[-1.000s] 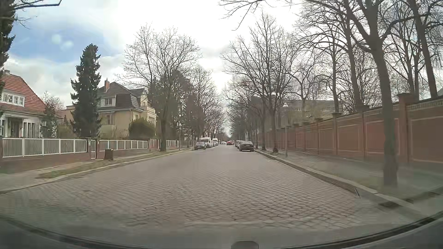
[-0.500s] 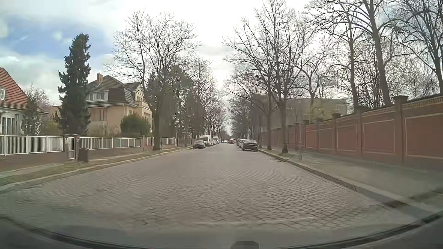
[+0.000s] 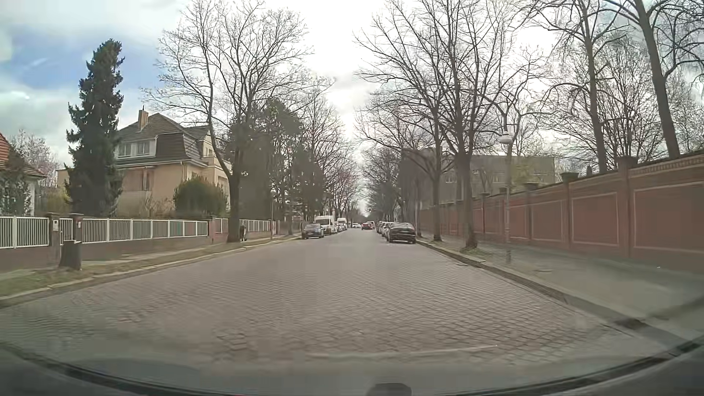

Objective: Follow the waypoints while adhering to traffic rules and regulations

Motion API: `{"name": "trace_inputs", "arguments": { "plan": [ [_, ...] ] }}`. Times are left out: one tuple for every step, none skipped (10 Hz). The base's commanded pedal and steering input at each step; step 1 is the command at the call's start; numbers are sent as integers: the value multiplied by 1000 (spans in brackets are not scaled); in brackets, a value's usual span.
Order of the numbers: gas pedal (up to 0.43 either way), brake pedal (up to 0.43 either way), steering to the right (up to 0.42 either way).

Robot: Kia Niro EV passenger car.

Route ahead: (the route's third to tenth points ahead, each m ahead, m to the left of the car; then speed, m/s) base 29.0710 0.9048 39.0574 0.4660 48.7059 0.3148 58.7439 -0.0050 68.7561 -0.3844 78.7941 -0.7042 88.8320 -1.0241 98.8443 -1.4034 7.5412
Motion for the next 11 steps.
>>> {"name": "trace_inputs", "arguments": {
  "plan": [
    [0, 0, 5],
    [0, 0, 5],
    [0, 0, 4],
    [0, 0, 6],
    [0, 0, 5],
    [0, 0, 4],
    [0, 0, 5],
    [0, 0, 6],
    [0, 0, 8],
    [0, 0, 9],
    [0, 0, 9]
  ]
}}
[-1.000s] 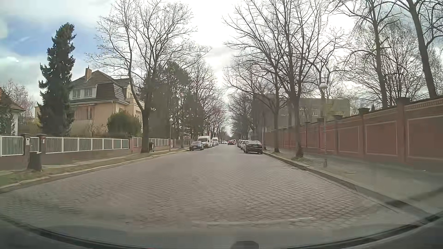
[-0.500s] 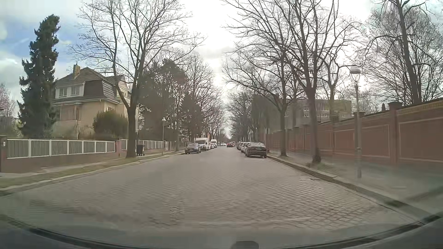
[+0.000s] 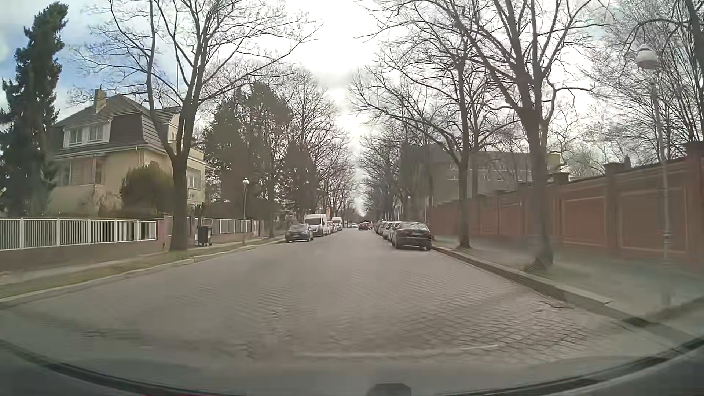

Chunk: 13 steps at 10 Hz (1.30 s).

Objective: Follow the waypoints while adhering to traffic rules and regulations

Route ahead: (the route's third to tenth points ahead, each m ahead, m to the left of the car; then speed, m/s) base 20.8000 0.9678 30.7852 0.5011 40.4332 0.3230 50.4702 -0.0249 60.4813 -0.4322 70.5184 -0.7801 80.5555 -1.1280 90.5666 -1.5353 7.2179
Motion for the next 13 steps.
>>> {"name": "trace_inputs", "arguments": {
  "plan": [
    [0, 0, 8],
    [0, 0, 7],
    [0, 0, 6],
    [0, 0, 6],
    [0, 0, 5],
    [0, 0, 4],
    [0, 0, 4],
    [0, 0, 4],
    [0, 0, 2],
    [0, 0, 2],
    [0, 0, 1],
    [28, 0, 1],
    [28, 0, 1]
  ]
}}
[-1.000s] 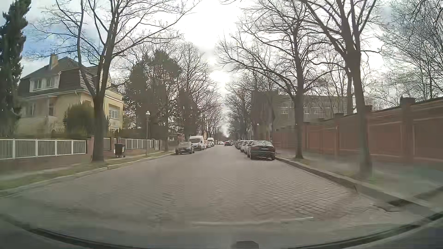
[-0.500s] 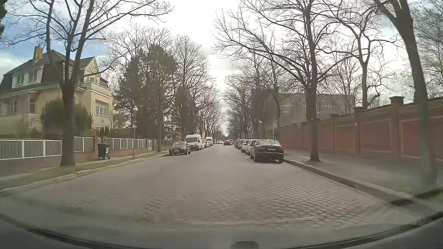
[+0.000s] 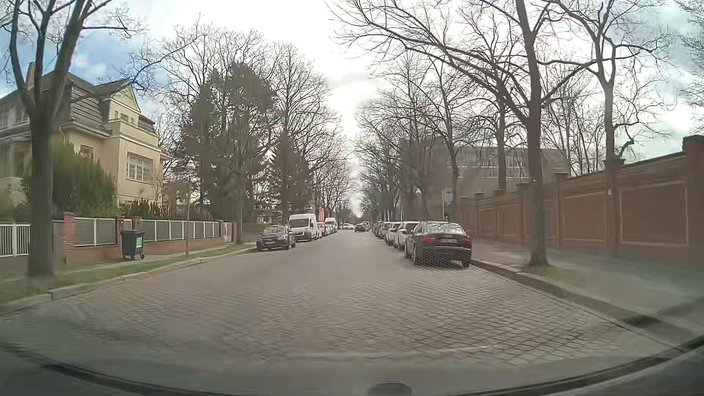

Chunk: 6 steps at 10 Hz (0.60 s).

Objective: Follow the waypoints while adhering to traffic rules and regulations

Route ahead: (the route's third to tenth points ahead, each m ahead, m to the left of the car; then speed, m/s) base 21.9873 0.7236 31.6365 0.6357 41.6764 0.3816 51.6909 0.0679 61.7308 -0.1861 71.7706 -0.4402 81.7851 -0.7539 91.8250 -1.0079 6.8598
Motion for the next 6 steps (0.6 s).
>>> {"name": "trace_inputs", "arguments": {
  "plan": [
    [39, 0, 1],
    [39, 0, 1],
    [39, 0, 1],
    [39, 0, 1],
    [39, 0, -2],
    [39, 0, -9]
  ]
}}
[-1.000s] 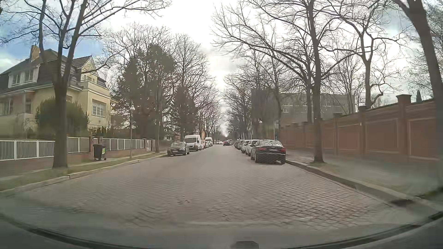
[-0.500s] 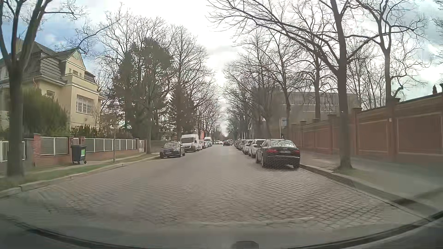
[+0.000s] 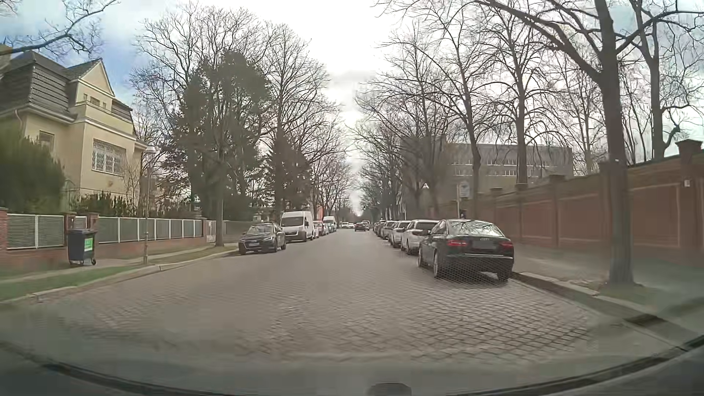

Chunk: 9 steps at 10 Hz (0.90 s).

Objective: Follow the waypoints while adhering to traffic rules and regulations

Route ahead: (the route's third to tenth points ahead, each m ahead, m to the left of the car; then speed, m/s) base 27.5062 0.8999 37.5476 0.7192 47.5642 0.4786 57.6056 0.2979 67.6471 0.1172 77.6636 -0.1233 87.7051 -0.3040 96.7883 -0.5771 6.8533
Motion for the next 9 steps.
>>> {"name": "trace_inputs", "arguments": {
  "plan": [
    [39, 0, -6],
    [39, 0, -2],
    [39, 0, 2],
    [39, 0, 0],
    [39, 0, 0],
    [39, 0, 0],
    [39, 0, 2],
    [39, 0, 3],
    [39, 0, 2]
  ]
}}
